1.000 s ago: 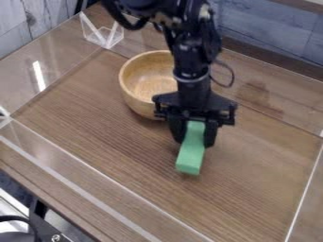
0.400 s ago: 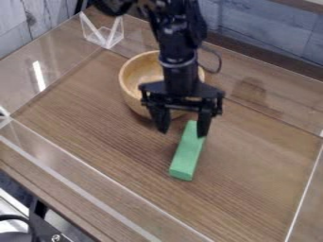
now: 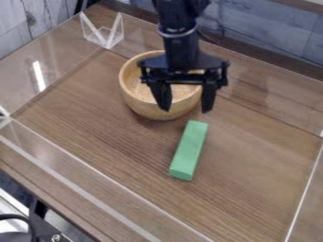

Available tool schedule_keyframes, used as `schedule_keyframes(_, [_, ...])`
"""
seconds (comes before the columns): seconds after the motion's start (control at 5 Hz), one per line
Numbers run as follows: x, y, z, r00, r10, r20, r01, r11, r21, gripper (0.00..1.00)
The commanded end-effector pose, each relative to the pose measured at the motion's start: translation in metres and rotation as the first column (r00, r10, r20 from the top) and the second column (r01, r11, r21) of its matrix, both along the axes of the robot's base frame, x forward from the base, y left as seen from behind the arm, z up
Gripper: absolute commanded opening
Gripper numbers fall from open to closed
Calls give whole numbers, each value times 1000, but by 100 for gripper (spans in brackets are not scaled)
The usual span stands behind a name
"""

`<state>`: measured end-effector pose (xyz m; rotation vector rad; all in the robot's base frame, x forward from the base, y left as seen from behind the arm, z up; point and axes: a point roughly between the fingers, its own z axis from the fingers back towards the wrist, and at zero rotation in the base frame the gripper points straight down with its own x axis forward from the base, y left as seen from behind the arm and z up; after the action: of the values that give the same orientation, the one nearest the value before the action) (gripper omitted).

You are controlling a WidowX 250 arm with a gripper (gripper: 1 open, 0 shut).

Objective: Move green stick from inside the wooden bowl to the table next to it

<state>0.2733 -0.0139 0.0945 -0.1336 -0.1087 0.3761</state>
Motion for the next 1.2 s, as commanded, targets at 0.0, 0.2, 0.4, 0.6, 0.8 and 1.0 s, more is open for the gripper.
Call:
schedule_keyframes(0.0, [9, 2, 24, 996, 31, 78, -32, 999, 9, 100])
schedule_keyframes(0.2, [-1, 1, 27, 996, 11, 84, -13, 1000, 17, 100])
schedule_keyframes(0.4, [-11, 0, 25, 997, -1, 82, -1, 1000, 27, 100])
schedule_keyframes(0.6, [-3, -4, 20, 995, -50, 82, 47, 998, 42, 100])
schedule_keyframes(0.8, [7, -9, 15, 992, -96, 86, 92, 994, 56, 100])
schedule_keyframes(1.0, [1, -10, 8, 994, -68, 86, 63, 996, 63, 100])
